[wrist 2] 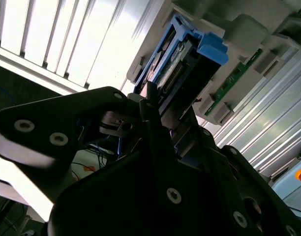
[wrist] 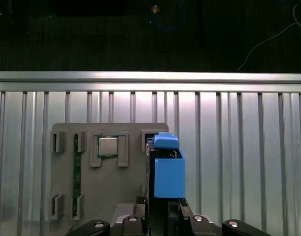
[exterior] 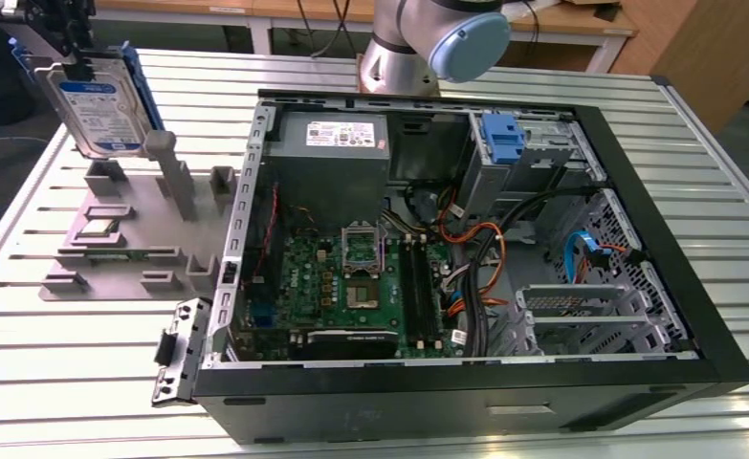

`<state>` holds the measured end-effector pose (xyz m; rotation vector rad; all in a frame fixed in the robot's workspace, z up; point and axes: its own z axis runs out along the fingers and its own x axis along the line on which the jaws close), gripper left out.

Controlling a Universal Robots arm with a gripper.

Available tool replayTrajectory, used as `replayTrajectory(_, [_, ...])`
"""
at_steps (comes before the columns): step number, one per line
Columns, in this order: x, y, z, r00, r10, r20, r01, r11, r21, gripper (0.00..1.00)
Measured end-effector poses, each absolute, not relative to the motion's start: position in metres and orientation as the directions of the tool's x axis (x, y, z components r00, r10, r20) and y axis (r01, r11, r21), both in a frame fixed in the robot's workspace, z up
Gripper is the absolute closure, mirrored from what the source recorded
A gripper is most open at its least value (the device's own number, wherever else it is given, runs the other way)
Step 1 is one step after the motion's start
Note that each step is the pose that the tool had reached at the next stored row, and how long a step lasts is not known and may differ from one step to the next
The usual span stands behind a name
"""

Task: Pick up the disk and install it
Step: 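Pick up the disk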

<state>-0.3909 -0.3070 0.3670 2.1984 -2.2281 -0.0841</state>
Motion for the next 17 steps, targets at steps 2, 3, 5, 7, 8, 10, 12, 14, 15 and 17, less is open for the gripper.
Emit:
replayTrajectory(2, [-0.391, -0.307, 0.367, -0.014, -0.999, -0.03, -0.999, 0.013, 0.046, 0.65])
replayTrajectory(3, [-0.391, -0.307, 0.367, -0.014, -0.999, -0.03, -0.999, 0.013, 0.046, 0.65])
replayTrajectory(5, [-0.391, -0.307, 0.368, -0.014, -0.999, -0.03, -0.999, 0.013, 0.046, 0.65])
replayTrajectory(7, [-0.391, -0.307, 0.37, -0.014, -0.999, -0.03, -0.999, 0.013, 0.046, 0.65])
replayTrajectory(8, [-0.391, -0.307, 0.372, -0.014, -0.999, -0.03, -0.999, 0.013, 0.046, 0.65])
replayTrajectory(10, [-0.391, -0.307, 0.376, -0.014, -0.999, -0.03, -0.999, 0.013, 0.046, 0.65])
replayTrajectory(12, [-0.391, -0.307, 0.381, -0.014, -0.999, -0.03, -0.999, 0.013, 0.046, 0.65])
replayTrajectory(14, [-0.391, -0.307, 0.386, -0.014, -0.999, -0.03, -0.999, 0.013, 0.046, 0.65])
replayTrajectory(15, [-0.391, -0.307, 0.389, -0.014, -0.999, -0.03, -0.999, 0.013, 0.046, 0.65])
replayTrajectory(17, [-0.391, -0.307, 0.393, -0.014, -0.999, -0.033, -0.999, 0.013, 0.046, 0.65])
